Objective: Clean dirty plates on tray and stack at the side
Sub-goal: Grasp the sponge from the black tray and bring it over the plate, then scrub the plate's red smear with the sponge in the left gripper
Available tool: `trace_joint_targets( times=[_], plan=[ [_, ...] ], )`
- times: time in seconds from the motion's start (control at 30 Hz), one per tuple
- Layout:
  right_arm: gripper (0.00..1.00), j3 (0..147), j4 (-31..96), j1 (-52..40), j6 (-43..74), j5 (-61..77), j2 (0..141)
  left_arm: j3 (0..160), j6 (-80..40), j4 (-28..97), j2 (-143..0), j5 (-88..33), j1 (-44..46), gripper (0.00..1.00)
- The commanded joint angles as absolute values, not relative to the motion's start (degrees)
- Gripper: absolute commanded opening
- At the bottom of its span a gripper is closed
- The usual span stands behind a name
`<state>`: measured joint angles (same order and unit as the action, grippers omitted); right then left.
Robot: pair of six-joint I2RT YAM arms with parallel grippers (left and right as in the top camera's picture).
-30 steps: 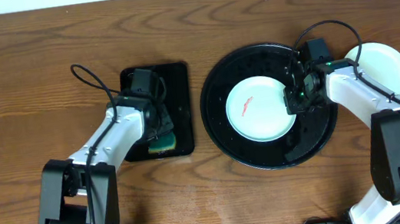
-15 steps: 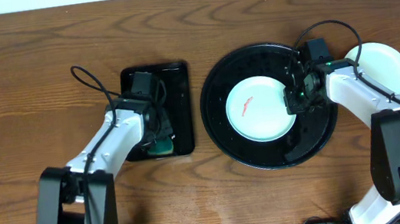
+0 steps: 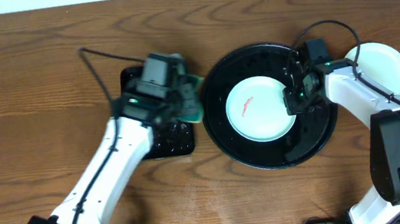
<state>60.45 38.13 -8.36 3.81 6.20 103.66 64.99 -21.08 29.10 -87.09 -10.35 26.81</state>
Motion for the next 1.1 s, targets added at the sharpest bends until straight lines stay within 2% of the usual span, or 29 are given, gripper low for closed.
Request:
trace_joint_targets(
  times=[0.0, 0.17, 0.4, 0.57, 0.63, 0.9, 1.07],
  plan=[
    [0.01, 58.2, 40.1, -11.2, 1.7, 5.8, 105.1, 65.9, -22.9, 24.7, -89.9, -11.6, 31.0, 0.07],
    [0.01, 58.2, 39.0, -12.1, 1.7, 5.8, 105.1, 65.9, -25.9, 16.3, -97.2, -11.7, 36.2, 0.07],
    [0.01, 58.2, 39.0, -12.2, 1.7, 5.8, 105.1, 65.9, -32.3, 6.3, -110.1, -21.9, 40.0, 0.07],
    [0.01, 58.2, 39.2, -12.2, 1.7, 5.8, 105.1, 65.9, -35.9, 6.1, -115.1, -24.8, 40.1, 0.07],
    [0.01, 58.2, 39.3, -12.2, 1.7, 5.8, 105.1, 65.9, -35.9, 8.8, -115.7, -22.4, 39.7, 0.07],
    [0.01, 58.2, 39.5, -12.2, 1.7, 5.8, 105.1, 71.9, -35.7, 30.8, -115.3, 5.1, 38.3, 0.07],
    [0.01, 58.2, 39.5, -12.2, 1.6, 5.8, 105.1, 75.5, -35.5, 34.9, -115.3, 8.2, 38.3, 0.07]
  ],
)
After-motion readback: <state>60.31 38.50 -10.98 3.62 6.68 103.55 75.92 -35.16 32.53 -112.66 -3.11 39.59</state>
